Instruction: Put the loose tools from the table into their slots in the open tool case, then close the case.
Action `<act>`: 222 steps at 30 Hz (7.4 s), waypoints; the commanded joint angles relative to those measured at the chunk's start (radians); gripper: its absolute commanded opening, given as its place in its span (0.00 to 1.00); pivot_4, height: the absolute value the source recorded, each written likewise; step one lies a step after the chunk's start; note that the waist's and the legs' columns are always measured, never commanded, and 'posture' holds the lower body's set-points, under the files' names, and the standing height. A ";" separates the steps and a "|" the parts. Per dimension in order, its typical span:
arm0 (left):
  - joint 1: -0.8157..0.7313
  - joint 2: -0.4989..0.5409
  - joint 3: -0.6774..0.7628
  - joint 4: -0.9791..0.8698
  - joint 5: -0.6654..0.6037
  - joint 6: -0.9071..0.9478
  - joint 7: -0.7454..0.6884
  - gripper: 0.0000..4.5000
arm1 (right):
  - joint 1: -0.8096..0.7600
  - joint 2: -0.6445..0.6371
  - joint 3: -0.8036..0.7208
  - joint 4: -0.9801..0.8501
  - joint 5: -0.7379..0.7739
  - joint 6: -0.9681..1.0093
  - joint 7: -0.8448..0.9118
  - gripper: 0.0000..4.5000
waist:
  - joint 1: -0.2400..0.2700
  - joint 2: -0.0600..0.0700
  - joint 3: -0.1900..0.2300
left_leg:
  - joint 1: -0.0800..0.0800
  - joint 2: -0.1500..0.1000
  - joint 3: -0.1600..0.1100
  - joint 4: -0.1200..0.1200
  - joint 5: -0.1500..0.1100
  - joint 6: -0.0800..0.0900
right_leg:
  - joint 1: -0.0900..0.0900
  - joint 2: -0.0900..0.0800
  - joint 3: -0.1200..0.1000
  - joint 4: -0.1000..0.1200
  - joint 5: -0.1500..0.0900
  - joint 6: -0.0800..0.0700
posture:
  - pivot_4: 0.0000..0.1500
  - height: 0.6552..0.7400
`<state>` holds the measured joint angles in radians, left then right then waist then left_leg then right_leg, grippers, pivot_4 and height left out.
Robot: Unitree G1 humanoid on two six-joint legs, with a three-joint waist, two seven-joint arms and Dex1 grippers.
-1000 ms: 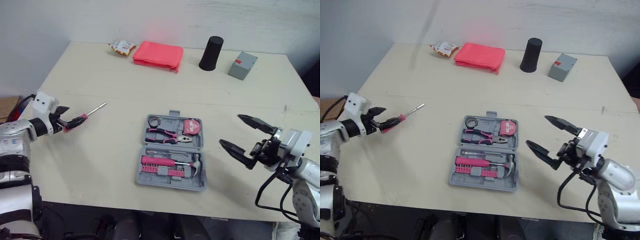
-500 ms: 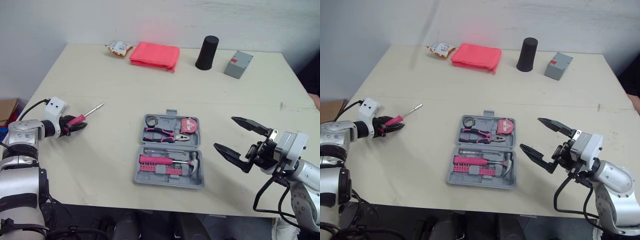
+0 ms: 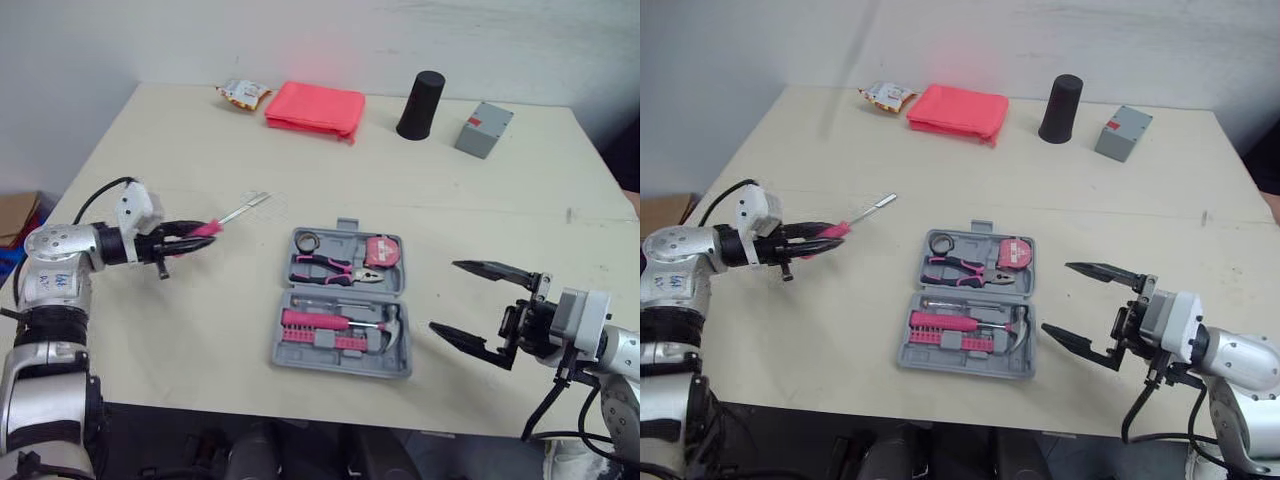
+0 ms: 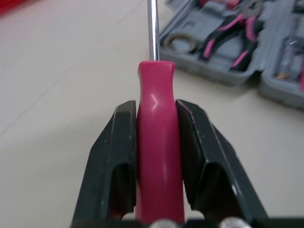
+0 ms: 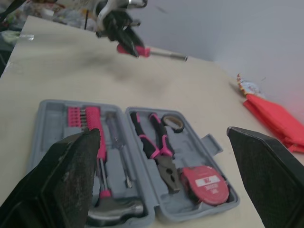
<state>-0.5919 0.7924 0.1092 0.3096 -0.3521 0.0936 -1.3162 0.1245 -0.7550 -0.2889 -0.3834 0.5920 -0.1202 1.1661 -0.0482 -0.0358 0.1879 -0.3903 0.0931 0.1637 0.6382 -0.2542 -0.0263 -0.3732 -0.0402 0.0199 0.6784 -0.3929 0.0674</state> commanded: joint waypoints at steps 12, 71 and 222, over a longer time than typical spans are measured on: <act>0.137 -0.012 -0.404 -0.844 0.015 0.604 0.273 0.12 | 0.176 -0.059 -0.054 -0.128 0.089 0.191 0.027 1.00 | -0.003 0.001 0.000 | 0.005 0.005 -0.001 0.004 -0.002 -0.002 | 0.006 0.011 0.010 -0.003 0.001 0.001 | 1.00 1.00; 0.315 -0.247 -0.472 -0.387 0.219 -0.057 0.208 0.01 | 0.338 0.006 -0.104 -0.097 -0.001 0.135 0.047 1.00 | 0.019 0.005 -0.002 | 0.009 0.007 0.001 0.007 -0.011 0.004 | 0.017 0.010 0.011 -0.016 0.004 0.002 | 1.00 1.00; 0.130 -0.356 -0.068 -0.086 0.228 -0.200 0.693 0.03 | -0.579 0.245 0.412 0.407 -0.560 0.236 -0.675 0.00 | -0.038 0.004 -0.016 | -0.014 0.004 0.015 0.004 -0.003 -0.005 | -0.034 0.017 0.036 0.007 0.007 0.002 | 1.00 1.00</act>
<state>-0.4792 0.4037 0.0427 0.2233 -0.1777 0.0324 -0.6041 -0.4754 -0.4746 0.1245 -0.0161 0.1158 0.2631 0.5006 -0.0863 -0.0314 0.1716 -0.4048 0.0975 0.1789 0.6426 -0.2574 -0.0309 -0.4075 -0.0229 0.0557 0.6853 -0.3861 0.0698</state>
